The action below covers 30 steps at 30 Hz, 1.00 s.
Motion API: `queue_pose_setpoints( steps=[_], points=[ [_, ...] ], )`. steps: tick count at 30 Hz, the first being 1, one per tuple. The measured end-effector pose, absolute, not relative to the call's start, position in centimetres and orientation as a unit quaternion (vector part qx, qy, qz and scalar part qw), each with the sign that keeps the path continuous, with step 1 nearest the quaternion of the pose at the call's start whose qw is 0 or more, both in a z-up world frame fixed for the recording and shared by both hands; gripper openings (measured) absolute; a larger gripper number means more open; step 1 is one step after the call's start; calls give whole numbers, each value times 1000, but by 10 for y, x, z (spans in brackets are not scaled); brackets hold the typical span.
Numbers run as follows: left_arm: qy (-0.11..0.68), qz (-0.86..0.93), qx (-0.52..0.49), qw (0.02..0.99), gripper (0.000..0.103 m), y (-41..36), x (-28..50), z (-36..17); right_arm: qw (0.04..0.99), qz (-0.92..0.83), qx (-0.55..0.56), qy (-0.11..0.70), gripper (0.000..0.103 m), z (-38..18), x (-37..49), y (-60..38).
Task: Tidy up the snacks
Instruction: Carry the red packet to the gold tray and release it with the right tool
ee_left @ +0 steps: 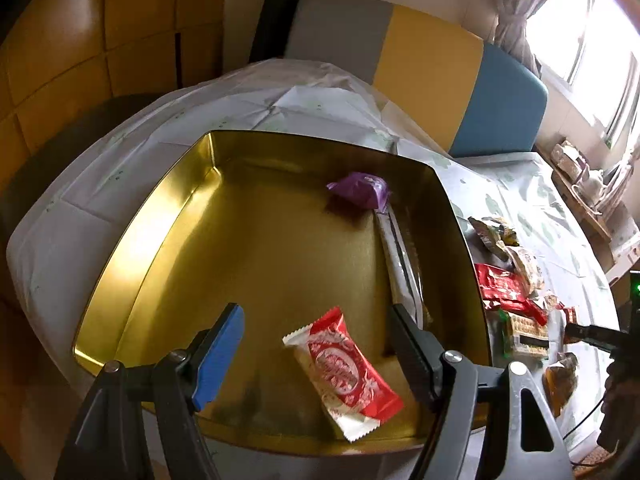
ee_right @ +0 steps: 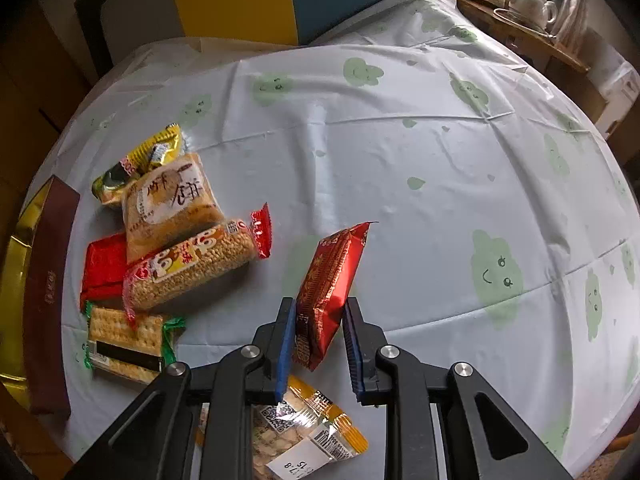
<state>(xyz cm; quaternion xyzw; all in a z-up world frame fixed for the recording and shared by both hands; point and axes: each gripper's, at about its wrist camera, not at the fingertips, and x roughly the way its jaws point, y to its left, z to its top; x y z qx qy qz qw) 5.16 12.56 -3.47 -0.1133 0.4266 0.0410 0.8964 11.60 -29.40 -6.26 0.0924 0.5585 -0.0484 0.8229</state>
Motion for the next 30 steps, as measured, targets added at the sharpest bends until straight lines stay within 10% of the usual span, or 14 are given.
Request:
queue_pose_setpoints(
  steps=[30],
  points=[
    [411,78,-134,898,74,160,37,-32,798,312,11,516,30,-10,76,-26]
  ],
)
